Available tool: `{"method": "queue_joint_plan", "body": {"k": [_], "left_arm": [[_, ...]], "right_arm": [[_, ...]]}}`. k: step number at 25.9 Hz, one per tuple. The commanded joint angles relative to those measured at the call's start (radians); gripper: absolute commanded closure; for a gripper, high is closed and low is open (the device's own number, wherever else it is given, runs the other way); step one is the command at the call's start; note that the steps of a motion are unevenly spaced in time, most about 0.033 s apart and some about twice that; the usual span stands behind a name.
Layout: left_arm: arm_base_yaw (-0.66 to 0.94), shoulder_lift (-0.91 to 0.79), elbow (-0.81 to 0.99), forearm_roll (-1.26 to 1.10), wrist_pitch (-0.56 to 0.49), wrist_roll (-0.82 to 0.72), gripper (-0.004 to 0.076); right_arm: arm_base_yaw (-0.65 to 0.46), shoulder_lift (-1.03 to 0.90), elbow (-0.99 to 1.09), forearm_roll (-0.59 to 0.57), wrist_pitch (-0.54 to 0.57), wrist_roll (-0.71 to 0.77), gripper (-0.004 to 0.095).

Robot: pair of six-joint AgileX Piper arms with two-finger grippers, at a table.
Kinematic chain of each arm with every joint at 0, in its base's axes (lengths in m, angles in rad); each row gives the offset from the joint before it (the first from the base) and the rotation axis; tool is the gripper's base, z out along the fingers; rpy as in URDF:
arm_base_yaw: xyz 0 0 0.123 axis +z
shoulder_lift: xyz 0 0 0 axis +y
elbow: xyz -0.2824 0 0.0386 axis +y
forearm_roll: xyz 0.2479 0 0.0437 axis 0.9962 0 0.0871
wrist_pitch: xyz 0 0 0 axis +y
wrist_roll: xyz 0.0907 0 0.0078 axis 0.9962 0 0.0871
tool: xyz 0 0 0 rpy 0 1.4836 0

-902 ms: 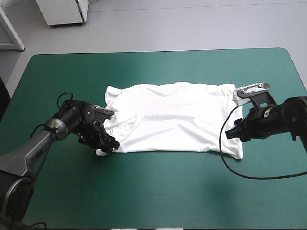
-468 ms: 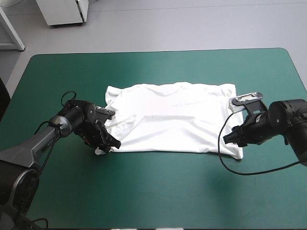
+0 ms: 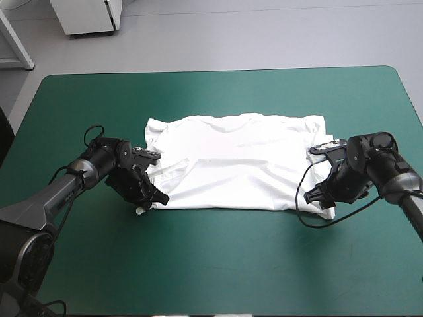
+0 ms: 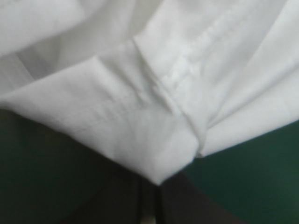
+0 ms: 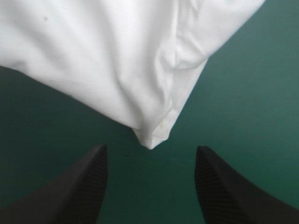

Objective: Fold the cloth

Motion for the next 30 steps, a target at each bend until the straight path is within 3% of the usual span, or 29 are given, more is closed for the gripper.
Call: {"method": "queue_joint_plan", "body": {"k": [1, 21, 22, 24, 25, 26, 27, 30], "left_arm": [[-0.001, -0.023, -0.015, -0.011, -0.025, 0.013, 0.0746], [-0.001, -0.023, -0.015, -0.010, -0.001, 0.033, 0.0746], [-0.001, -0.023, -0.015, -0.010, -0.001, 0.031, 0.0746], [-0.001, -0.023, -0.015, -0.010, -0.001, 0.031, 0.0746], [-0.001, -0.023, -0.015, -0.010, -0.001, 0.031, 0.0746], [-0.001, -0.023, -0.015, -0.010, -0.001, 0.031, 0.0746], [-0.001, -0.023, -0.015, -0.010, -0.006, 0.031, 0.0746], [-0.001, -0.038, -0.029, -0.008, 0.000, 0.031, 0.0746]], "right_arm": [[-0.001, 0.013, -0.018, -0.051, -0.015, 0.019, 0.0364], [-0.001, 0.262, -0.016, -0.002, -0.186, 0.044, 0.0377], [-0.001, 0.269, -0.016, 0.011, -0.193, 0.041, 0.0400], [-0.001, 0.288, -0.016, 0.056, -0.214, 0.012, 0.0609], [-0.001, 0.293, -0.016, 0.077, -0.226, -0.020, 0.0800], [-0.001, 0.293, -0.016, 0.082, -0.237, -0.020, 0.0874], [-0.001, 0.293, -0.016, 0.090, -0.248, -0.020, 0.0920], [-0.001, 0.273, -0.016, 0.092, -0.221, -0.020, 0.0924]]}}
